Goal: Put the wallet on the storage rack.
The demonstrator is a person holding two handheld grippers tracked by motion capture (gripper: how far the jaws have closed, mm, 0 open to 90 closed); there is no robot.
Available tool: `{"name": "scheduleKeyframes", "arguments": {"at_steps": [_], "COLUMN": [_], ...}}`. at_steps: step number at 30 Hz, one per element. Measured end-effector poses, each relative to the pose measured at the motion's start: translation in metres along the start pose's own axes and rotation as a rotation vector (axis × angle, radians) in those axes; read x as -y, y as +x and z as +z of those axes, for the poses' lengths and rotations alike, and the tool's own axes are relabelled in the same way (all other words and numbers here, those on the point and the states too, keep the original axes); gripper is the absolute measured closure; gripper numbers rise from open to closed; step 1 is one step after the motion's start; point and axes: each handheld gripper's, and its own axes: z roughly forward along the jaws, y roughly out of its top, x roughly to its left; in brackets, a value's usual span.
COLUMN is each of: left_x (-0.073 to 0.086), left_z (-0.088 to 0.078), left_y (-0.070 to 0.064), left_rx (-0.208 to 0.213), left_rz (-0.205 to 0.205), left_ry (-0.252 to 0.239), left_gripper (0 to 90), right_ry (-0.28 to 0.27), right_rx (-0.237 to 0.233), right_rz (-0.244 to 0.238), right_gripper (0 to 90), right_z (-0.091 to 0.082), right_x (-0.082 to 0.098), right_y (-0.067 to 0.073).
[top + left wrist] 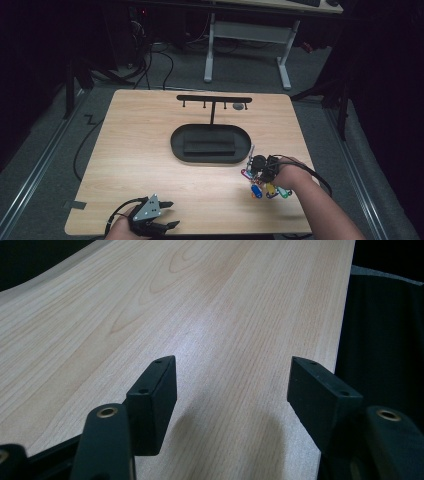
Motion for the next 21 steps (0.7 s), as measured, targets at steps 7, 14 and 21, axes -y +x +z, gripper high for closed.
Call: {"name": "scheduleKeyframes", "arguments": {"at_steps": [7, 14, 21], "left_x": [-0.001, -0.001, 0.000], "left_z": [-0.001, -0.003, -0.003], "left_y": [0.000, 0.001, 0.001], "left_rx": [0.000, -0.018, -0.022], "left_rz": [-0.004, -0.010, -0.011], "left_ry": [-0.011, -0.032, -0.031], "left_gripper": [36.9, 37.1, 37.0], "right_ry": [-0.038, -0.060, -0.098], "right_rx": [0.028, 0.049, 0.056], "right_rz": [0.047, 0.038, 0.039], "right_gripper": [87.0, 87.6, 87.7], "right_z": [-0.026, -0.057, -0.089], "right_x": [0.008, 0.015, 0.016], "right_y": [0.004, 0.010, 0.015]}}
